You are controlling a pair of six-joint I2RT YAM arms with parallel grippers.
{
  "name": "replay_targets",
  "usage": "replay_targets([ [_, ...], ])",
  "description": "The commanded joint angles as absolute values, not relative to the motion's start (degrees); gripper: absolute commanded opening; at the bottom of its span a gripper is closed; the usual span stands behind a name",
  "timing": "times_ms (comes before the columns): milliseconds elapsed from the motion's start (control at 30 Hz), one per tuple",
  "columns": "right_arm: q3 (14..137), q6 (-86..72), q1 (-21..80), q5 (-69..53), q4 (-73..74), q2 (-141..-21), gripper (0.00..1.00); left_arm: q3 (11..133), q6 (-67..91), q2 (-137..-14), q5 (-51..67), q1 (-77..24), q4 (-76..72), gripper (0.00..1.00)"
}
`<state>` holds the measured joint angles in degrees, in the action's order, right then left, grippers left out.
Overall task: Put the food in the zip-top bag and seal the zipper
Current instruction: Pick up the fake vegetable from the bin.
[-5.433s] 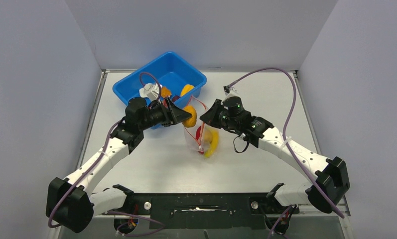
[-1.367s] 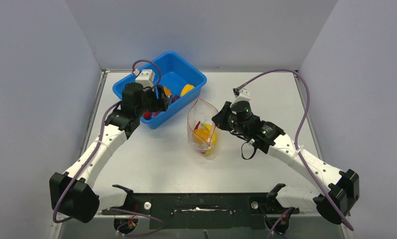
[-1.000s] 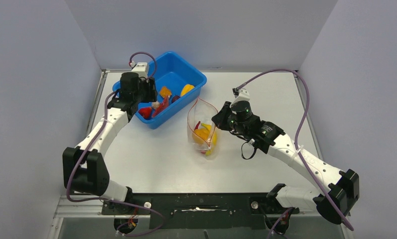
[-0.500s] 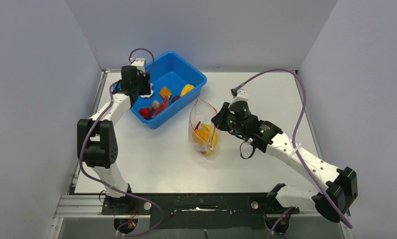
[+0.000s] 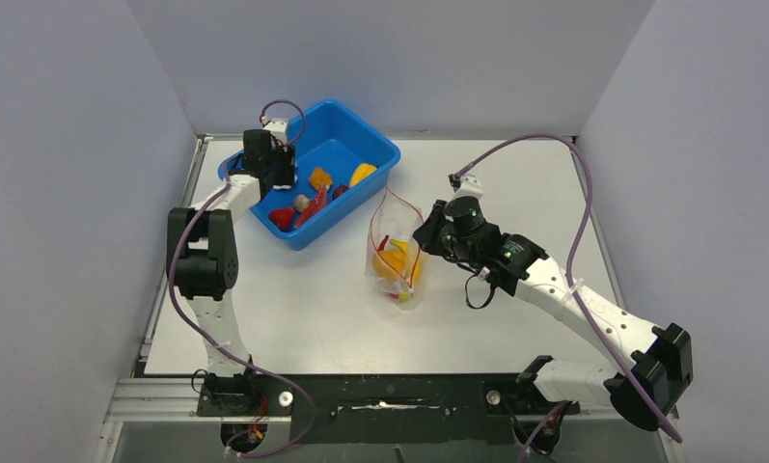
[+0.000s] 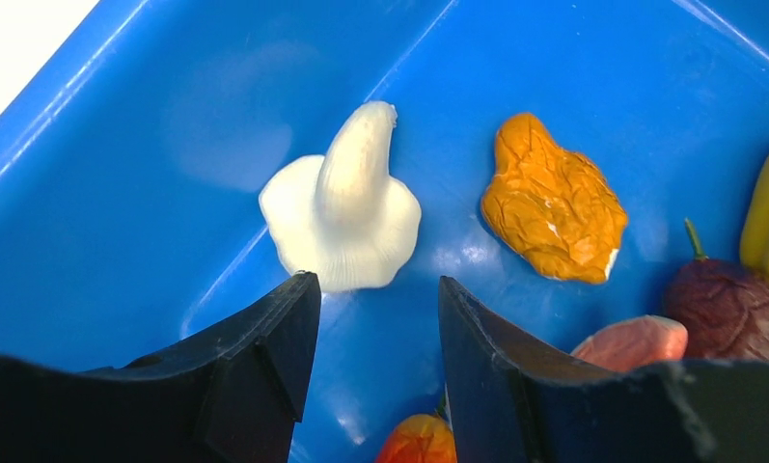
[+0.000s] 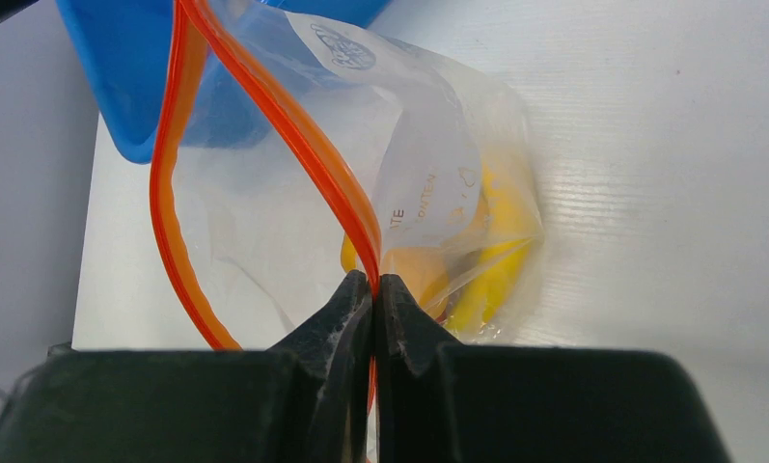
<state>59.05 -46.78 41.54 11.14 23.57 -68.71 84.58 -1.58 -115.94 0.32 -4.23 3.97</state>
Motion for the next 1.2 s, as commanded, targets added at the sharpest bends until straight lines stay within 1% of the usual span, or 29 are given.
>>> replay_targets([
  [0,62.5,-46.7,41.1,12.6,23.5,-69.0,0.0,89.5,-4.0,-118.2,2.0,-3.0,-0.9,0.47],
  [300,61.6,-47.7,41.2,13.5,23.7,-68.3,0.0,94.8,-5.9,-123.6,1.9,-2.3,-1.0,0.48],
  [533,62.7,-47.4,41.3,13.7,24.3,-69.5,0.0,98.2,-5.9,-127.3,5.5,-1.8,-0.8,0.47],
  [733,63.1,-47.5,41.2,14.0,24.5,-69.7,0.0,101.3,-5.2,-130.2,6.1,-1.8,0.1,0.46],
  [967,62.5,-47.8,41.2,14.4,24.7,-68.9,0.0,101.1,-4.2,-129.9,8.8,-1.8,-0.4,0.34],
  [1067,62.3,-48.0,41.2,14.4,24.6,-68.7,0.0,100.4,-3.3,-129.2,9.9,-1.9,-0.5,0.25],
  [1167,62.2,-48.1,41.3,14.3,24.5,-68.2,0.0,99.2,-2.4,-127.8,10.4,-1.9,-0.7,0.22],
])
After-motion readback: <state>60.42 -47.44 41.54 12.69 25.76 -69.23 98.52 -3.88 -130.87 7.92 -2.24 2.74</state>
